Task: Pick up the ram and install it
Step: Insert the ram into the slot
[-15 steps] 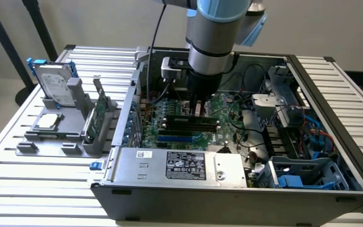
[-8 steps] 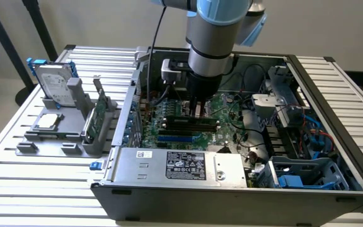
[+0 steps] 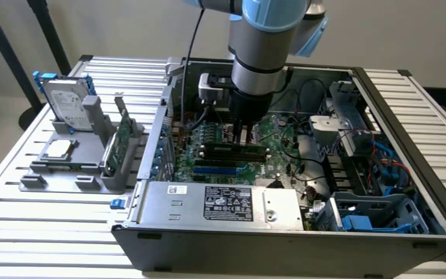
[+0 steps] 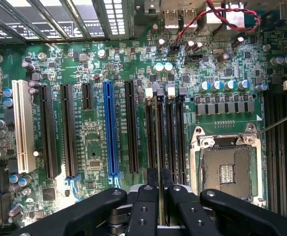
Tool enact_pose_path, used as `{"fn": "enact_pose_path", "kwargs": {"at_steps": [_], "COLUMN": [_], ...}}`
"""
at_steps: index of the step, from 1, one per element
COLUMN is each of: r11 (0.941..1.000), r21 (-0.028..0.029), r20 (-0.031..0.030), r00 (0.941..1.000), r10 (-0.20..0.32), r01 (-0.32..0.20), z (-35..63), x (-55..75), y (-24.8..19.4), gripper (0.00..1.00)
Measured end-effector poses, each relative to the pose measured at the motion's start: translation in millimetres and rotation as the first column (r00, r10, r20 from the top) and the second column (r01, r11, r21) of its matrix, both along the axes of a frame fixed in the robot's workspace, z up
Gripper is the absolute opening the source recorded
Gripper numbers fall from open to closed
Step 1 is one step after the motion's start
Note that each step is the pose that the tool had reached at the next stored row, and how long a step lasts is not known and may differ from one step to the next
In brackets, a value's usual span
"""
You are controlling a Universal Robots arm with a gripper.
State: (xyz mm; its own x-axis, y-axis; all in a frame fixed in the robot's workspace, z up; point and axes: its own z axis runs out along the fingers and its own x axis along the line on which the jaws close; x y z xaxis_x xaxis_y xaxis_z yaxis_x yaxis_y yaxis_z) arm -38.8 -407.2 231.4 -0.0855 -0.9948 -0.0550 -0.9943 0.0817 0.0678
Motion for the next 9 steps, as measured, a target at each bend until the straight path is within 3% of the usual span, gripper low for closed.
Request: {"fn": "enact_pose_path", "kwargs": {"at_steps": [9], "r11": [1.0], "r21": [0.0001], "r20": [-0.0027], "r00": [1.0], "r10": [0.007], "r01": [-0.007], "z": [-0.9], "x": [1.3], "y": [-0.7], "gripper": [0.14]}}
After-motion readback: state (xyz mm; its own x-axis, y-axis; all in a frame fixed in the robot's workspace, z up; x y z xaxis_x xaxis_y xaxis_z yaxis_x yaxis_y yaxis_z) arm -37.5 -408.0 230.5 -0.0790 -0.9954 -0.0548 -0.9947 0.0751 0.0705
